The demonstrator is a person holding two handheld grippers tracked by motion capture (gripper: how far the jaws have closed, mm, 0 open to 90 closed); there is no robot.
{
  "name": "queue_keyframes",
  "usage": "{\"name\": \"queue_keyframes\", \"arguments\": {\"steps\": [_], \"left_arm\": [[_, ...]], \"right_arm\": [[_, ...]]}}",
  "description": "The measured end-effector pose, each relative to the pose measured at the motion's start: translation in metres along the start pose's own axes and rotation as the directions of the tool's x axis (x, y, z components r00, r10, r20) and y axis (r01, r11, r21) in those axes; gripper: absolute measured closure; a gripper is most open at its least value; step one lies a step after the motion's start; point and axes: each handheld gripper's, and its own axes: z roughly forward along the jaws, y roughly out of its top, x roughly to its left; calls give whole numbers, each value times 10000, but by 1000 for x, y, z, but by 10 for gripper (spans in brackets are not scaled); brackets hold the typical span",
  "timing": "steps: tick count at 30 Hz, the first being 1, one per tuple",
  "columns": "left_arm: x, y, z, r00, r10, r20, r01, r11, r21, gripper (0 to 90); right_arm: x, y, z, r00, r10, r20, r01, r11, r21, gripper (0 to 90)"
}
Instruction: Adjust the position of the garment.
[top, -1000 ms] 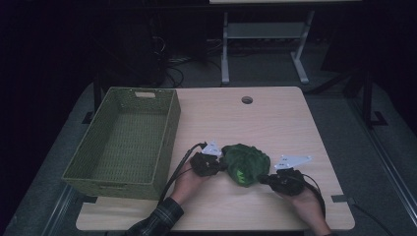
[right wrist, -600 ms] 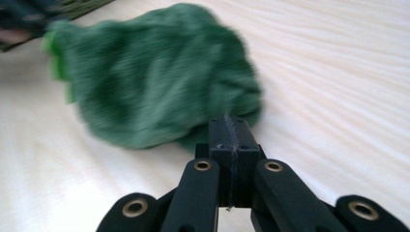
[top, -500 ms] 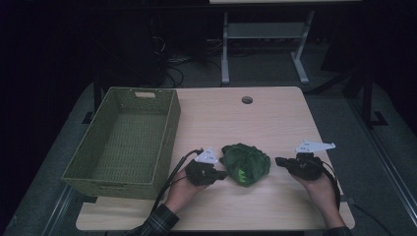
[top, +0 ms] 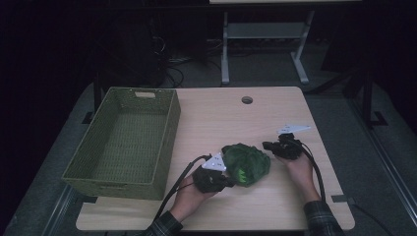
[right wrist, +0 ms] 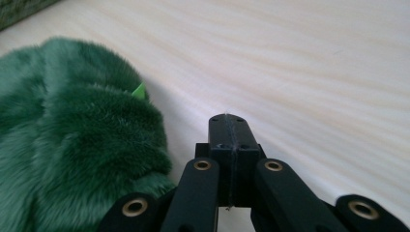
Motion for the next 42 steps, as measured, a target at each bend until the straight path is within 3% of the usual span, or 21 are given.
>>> {"name": "queue_keyframes", "arguments": {"steps": [5,7,11,14,15,17,26,32,35,42], "left_arm": [[8,-1,17,9998,-112,-175,117,9995,277,897],[11,-2,23,9993,-52,-379,71,9988,493,897],[19,-4,33,9968,28,-801,50,9953,971,897],[23,-7,37,9963,-46,-859,140,9939,1095,897],[25,-7,37,9959,100,-894,10,9925,1223,897],[26,-7,37,9957,-53,-926,154,9939,1090,897],[35,-9,31,9945,46,-1047,83,9925,1218,897],[42,-14,25,9948,-56,-1021,167,9940,1082,897],[45,-15,23,9961,262,-846,-163,9932,1150,897],[50,-16,16,9960,171,-879,-74,9940,1095,897]], "right_arm": [[11,4,14,9983,-151,-561,166,9995,271,900],[15,3,19,9958,-476,-785,516,9974,494,900],[19,2,22,9936,-529,-999,593,9963,626,900],[19,1,21,9910,-560,-1213,655,9950,752,900],[19,1,21,9909,-532,-1238,635,9946,815,900],[21,-1,20,9892,-534,-1368,658,9940,877,900],[26,-11,9,9813,-532,-1852,741,9914,1076,900],[35,-16,1,9762,-602,-2083,848,9902,1114,900],[40,-19,-1,9747,-621,-2147,889,9891,1174,900],[53,-28,-10,9676,-682,-2429,1023,9861,1309,900]]}}
